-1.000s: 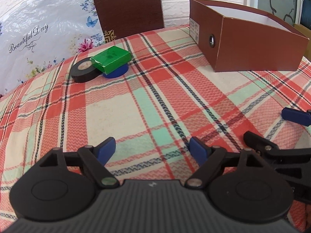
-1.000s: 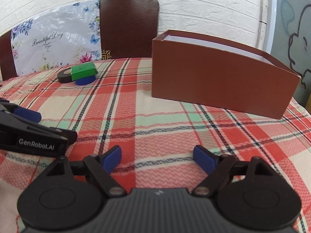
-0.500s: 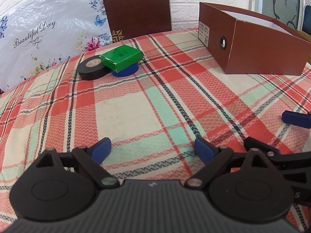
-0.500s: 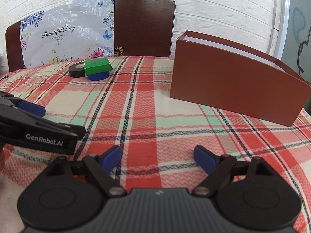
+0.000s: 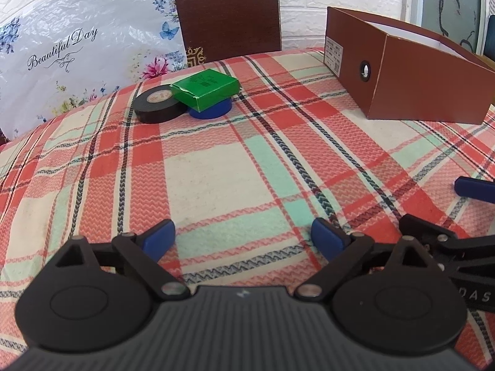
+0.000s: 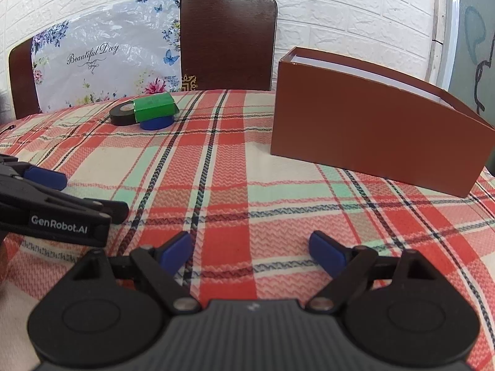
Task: Organize objects
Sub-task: 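Move the right tool toward the small green box on the blue tape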
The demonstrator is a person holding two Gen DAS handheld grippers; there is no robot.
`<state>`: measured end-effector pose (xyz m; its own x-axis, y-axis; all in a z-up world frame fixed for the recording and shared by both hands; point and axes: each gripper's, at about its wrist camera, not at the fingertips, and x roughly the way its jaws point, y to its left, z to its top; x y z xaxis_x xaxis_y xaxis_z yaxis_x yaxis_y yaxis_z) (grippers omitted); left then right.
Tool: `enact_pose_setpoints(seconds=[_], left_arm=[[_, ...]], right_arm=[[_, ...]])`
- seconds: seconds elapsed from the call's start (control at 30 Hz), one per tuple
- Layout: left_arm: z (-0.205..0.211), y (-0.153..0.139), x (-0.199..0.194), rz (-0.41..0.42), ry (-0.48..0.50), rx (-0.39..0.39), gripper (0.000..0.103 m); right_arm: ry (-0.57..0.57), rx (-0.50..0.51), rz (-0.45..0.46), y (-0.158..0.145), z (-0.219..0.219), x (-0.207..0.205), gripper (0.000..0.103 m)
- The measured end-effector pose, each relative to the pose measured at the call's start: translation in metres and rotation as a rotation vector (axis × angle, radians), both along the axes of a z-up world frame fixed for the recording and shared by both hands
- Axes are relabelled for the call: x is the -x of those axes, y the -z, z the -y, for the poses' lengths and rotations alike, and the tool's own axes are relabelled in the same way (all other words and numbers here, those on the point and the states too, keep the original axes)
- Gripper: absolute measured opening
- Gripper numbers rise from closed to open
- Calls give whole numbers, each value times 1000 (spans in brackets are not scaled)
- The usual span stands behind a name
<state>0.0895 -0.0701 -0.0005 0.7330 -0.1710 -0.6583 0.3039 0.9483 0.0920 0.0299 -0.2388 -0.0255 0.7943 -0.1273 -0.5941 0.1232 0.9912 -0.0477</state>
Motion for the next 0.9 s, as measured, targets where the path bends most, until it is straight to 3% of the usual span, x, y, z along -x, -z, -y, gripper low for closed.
enact_pose_setpoints(seconds=[0.3,0.9], left_arm=[[-16,1,-4,6,-27,2,98],[-67,1,-22,36,-137,-7,99]], right_arm=[[-15,15,-4,-1,-8,-1,86],[-203,50,-27,-4,-69,-24,86]])
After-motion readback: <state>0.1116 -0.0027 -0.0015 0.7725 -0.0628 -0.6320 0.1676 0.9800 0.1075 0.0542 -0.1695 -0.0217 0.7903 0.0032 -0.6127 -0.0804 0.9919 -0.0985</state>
